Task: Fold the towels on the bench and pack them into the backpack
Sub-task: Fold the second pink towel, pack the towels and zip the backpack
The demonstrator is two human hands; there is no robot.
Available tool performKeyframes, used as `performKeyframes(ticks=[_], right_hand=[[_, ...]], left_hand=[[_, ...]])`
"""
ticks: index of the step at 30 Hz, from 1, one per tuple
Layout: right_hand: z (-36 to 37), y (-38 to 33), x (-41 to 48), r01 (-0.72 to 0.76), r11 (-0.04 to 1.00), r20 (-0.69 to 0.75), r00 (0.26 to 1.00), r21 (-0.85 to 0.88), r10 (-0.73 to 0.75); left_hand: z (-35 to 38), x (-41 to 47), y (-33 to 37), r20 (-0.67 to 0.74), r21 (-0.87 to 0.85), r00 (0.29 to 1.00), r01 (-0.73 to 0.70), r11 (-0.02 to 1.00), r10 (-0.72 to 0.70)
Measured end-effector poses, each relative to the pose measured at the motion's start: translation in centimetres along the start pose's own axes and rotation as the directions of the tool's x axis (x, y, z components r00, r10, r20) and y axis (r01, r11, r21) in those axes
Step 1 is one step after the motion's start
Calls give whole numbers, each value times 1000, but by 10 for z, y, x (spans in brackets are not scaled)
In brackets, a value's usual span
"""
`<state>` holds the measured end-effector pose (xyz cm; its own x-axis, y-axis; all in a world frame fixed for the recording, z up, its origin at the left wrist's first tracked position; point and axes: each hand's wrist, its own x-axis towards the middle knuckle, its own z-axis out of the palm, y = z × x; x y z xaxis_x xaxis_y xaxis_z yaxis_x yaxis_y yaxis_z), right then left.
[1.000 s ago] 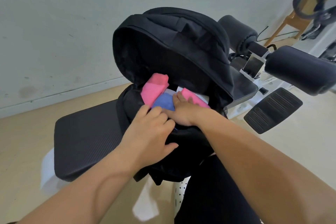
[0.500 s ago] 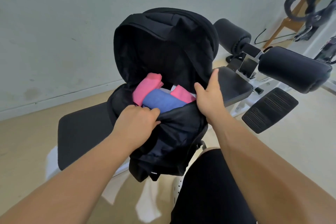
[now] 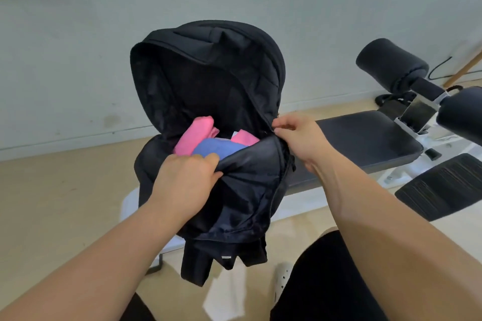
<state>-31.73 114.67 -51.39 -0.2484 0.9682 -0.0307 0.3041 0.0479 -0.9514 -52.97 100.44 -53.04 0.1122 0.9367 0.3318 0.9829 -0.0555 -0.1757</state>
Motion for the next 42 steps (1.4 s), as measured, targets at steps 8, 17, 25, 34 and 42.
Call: performKeyframes(ticks=[8,17,25,34,42], right_hand=[[-18,12,-6,-265,906,288,942,331,171],[-19,19,-18,-206,975,283,943,79,176],[-22,20,-24,-203,977,253,944,-59,211],[-60,4,-21,12,986,149,989,-169,14],[-60,-6,-21,115,978,109,989,-175,-97]], left_hand=[[-20,8,18,28,-201,999,-15,979,21],[-42,61,81,-83,-319,996,-59,946,34],[-51,118,99,135,132,970,-217,967,200],[-46,121,86,255,166,964,-120,979,75],[-45,117,93,126,-242,992,16,970,15]])
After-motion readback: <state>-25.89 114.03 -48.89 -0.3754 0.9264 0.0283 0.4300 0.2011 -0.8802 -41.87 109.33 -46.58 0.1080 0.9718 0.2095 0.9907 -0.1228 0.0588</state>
